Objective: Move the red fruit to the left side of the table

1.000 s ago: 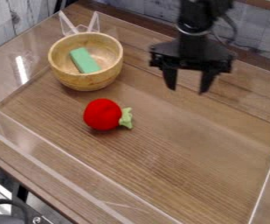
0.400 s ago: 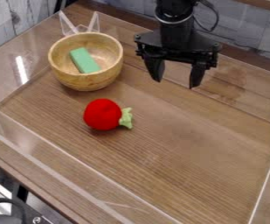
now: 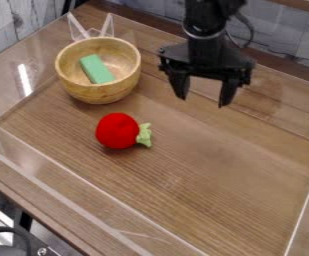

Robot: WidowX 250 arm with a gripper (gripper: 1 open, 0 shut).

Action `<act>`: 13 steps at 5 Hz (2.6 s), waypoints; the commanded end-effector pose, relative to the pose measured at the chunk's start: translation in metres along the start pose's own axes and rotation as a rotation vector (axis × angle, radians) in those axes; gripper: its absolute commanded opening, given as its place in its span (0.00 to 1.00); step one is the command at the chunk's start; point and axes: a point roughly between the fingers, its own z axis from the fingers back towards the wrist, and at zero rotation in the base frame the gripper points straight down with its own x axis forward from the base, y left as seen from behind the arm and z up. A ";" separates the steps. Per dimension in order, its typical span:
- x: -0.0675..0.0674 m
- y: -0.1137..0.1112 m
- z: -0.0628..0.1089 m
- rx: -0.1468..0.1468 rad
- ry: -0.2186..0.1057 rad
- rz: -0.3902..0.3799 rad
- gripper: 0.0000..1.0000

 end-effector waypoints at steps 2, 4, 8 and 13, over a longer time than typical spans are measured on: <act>-0.002 0.006 0.010 0.010 -0.064 0.105 1.00; -0.005 0.009 -0.003 0.005 -0.071 0.153 1.00; 0.013 0.004 0.015 -0.031 -0.084 0.074 1.00; -0.003 0.013 -0.032 -0.006 -0.027 -0.006 1.00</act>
